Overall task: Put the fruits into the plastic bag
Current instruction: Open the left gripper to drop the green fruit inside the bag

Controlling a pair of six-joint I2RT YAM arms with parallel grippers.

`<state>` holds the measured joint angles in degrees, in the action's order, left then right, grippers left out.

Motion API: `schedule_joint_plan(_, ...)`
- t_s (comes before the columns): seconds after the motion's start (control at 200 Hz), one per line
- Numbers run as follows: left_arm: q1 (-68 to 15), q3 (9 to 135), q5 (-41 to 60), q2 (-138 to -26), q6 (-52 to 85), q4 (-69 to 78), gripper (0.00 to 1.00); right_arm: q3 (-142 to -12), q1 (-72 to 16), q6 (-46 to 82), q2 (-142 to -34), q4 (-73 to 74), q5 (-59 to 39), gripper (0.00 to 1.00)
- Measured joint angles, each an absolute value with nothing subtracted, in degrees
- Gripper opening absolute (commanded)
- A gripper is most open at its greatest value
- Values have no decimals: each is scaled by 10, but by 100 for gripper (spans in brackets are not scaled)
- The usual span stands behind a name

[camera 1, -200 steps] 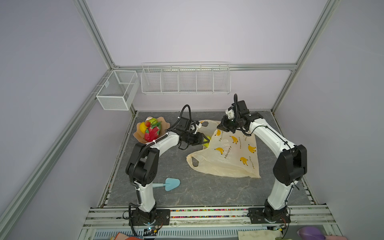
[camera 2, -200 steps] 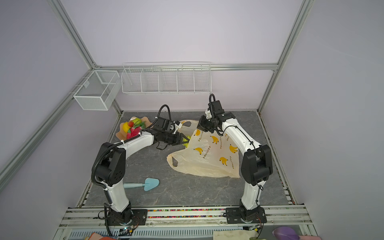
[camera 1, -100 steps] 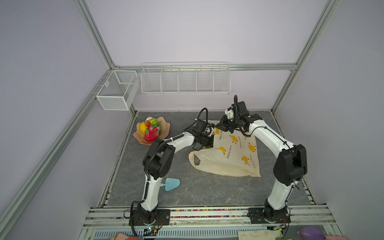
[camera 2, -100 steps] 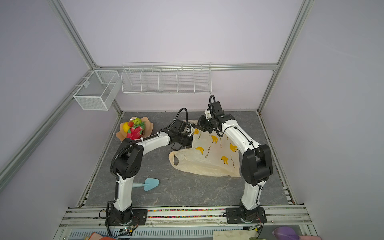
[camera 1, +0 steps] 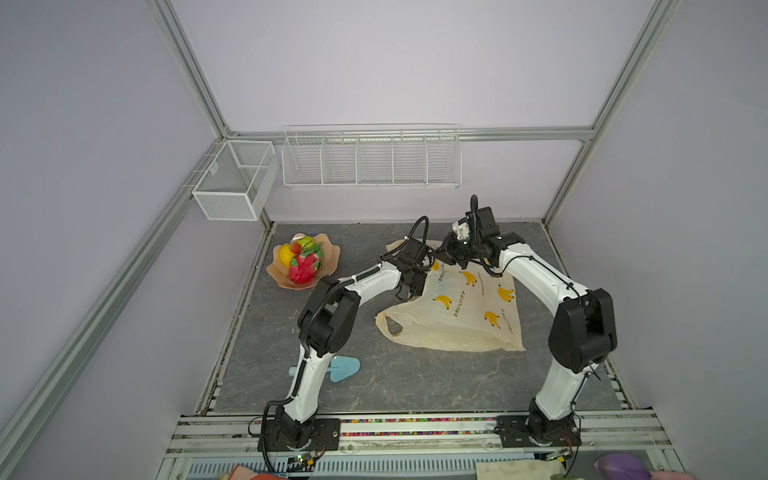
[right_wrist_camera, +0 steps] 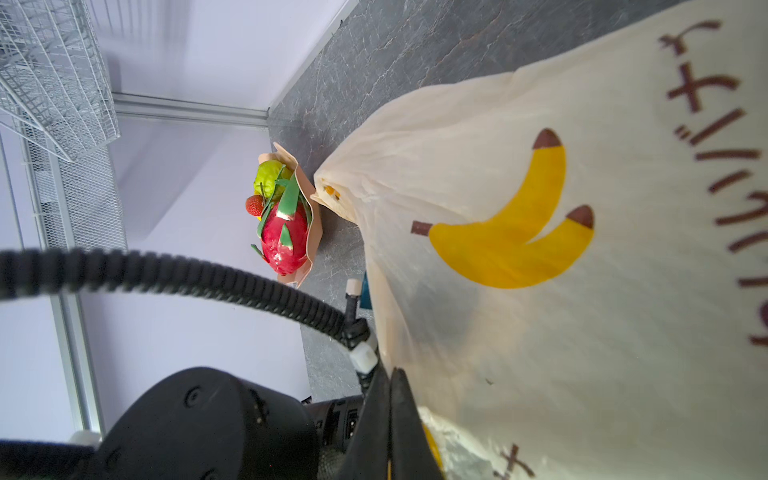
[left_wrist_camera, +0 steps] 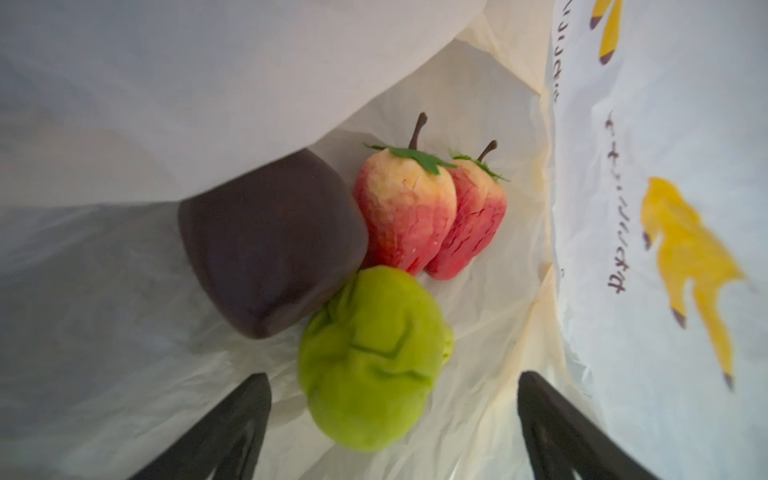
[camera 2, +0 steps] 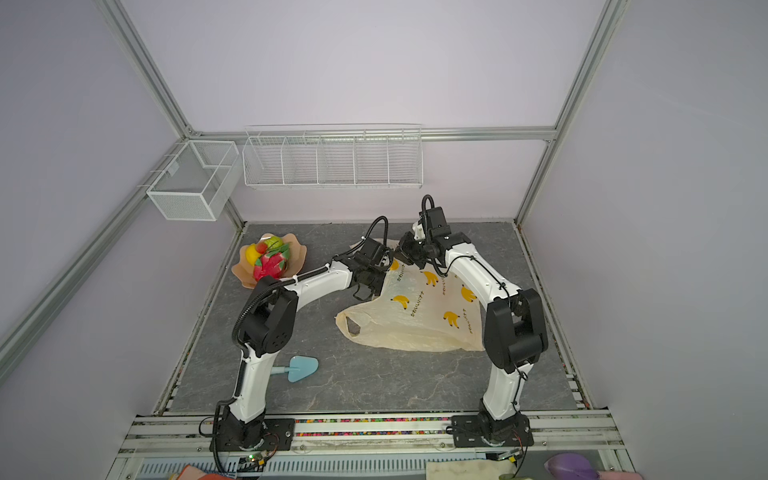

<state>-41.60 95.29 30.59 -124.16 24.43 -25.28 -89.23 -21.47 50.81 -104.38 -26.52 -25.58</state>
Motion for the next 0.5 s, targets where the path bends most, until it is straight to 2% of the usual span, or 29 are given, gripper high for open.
schedule_joint_plan(0.5,-394,943,205,-1110,192,-359,92,-877,-214,503,-1019,-278,-241,7)
